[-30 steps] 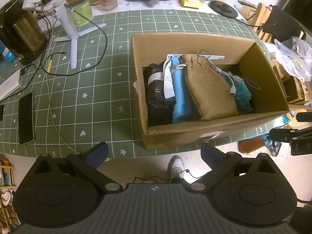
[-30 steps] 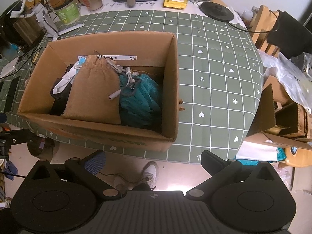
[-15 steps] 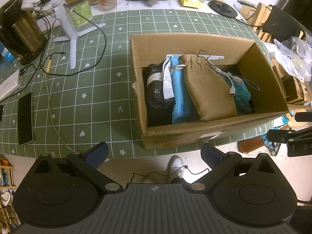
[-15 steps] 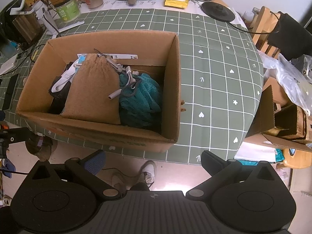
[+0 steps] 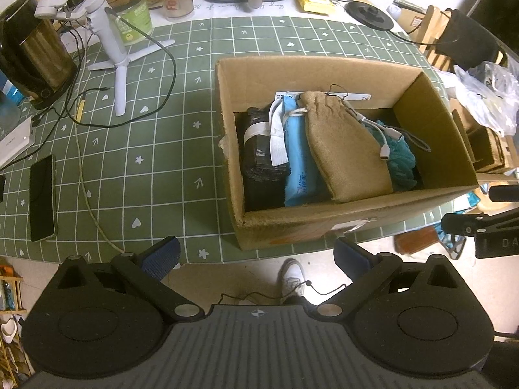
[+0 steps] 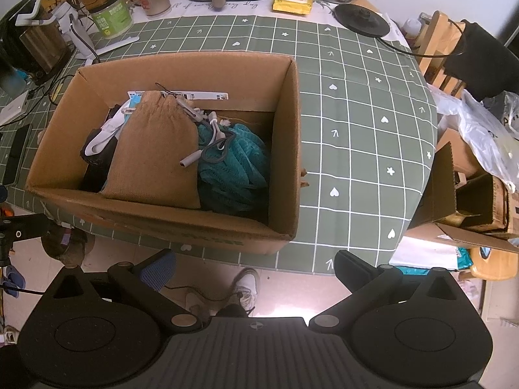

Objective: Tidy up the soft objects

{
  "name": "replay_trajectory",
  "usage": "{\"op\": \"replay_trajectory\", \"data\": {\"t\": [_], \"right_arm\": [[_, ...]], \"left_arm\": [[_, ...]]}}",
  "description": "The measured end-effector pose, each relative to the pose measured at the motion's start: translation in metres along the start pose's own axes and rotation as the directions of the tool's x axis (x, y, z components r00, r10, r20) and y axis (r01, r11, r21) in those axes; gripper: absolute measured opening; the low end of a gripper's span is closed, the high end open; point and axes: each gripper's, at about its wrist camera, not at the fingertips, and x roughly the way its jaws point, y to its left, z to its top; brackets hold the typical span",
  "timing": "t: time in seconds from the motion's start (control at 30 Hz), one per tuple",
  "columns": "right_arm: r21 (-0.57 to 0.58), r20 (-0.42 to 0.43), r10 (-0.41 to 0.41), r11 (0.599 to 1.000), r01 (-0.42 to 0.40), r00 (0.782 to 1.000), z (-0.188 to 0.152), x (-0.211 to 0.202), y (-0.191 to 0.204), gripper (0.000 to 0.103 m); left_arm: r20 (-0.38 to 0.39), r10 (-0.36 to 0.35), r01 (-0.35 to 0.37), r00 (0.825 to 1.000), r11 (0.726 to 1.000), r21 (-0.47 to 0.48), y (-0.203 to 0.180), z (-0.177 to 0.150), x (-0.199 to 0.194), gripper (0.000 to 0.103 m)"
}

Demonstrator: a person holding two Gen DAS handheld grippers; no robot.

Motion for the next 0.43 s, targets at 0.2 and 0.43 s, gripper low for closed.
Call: {"op": "replay_trajectory", "data": {"t": [0.2, 0.43], "right_arm": [[0.000, 0.002, 0.001, 1.000, -0.001, 1.000, 0.0004, -0.0016, 0.0009, 0.103], [-0.003, 0.002, 0.006, 1.000, -0.006, 1.000, 0.0006, -0.0033, -0.0005, 0.103]], "left_arm": [[-0.002, -0.003, 0.003, 1.000, 1.000, 0.002, -0.0010, -0.0005, -0.0005, 0.103], [0.011, -0.007, 0.007, 1.000, 1.000, 0.008, -0.0028, -0.0016, -0.0023, 0.103]]}}
